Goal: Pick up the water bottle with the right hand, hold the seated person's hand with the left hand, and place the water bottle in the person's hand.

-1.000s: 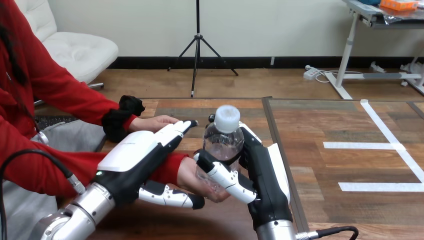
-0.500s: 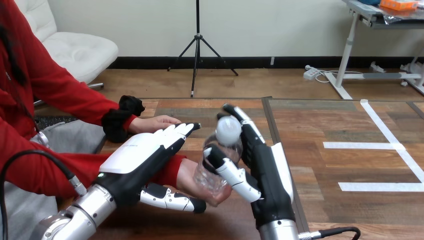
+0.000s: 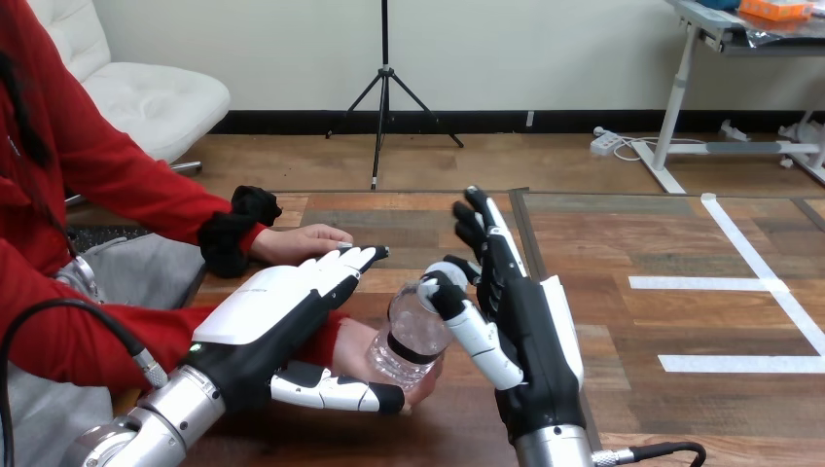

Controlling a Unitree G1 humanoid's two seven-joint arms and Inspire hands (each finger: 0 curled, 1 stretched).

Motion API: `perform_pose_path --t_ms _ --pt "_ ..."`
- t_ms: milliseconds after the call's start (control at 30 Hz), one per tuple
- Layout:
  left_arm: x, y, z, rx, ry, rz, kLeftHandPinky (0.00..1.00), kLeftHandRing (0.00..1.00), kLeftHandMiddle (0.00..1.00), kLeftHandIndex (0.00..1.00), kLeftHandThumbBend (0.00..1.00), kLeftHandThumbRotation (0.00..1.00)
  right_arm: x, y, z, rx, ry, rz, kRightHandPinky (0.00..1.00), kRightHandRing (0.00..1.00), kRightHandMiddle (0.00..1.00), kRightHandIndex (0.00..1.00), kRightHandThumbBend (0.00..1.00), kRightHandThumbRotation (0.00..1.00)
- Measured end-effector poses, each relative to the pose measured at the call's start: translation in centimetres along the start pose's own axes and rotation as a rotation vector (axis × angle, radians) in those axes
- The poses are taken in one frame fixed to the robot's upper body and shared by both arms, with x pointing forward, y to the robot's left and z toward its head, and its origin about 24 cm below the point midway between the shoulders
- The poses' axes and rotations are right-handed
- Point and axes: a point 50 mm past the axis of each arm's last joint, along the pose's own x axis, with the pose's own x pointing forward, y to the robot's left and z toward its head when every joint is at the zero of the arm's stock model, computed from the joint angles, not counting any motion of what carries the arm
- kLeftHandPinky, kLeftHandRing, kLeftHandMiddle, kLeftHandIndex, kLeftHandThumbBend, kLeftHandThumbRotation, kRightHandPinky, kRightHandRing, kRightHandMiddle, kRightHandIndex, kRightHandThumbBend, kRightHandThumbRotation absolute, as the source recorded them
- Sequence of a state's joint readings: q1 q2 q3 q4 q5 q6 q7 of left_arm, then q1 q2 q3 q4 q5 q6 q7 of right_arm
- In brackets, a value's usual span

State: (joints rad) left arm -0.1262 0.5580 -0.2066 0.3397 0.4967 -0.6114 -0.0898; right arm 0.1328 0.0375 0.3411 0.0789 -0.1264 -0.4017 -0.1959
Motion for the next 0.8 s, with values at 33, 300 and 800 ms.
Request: perform_pose_path --t_ms 33,300,800 --pt "0.0 0.0 0.0 0.0 -0.001 0.0 1.0 1.0 1.0 1.0 1.0 0.75 0.0 0.0 0.0 0.004 0.001 0.0 0.93 0.99 0.99 1.0 1.0 0.77" --pt "0.0 0.0 0.2 0.004 -0.021 0.001 1.0 1.0 1.0 1.0 1.0 0.76 -0.1 -0.4 -0.1 0.027 0.002 0.002 0.98 1.0 1.0 1.0 1.0 0.76" --pt "-0.2 0.1 0.5 0.009 -0.074 0.039 1.0 1.0 1.0 1.0 1.0 0.81 -0.1 -1.2 0.0 0.024 -0.044 -0.009 1.0 1.0 1.0 1.0 1.0 0.82"
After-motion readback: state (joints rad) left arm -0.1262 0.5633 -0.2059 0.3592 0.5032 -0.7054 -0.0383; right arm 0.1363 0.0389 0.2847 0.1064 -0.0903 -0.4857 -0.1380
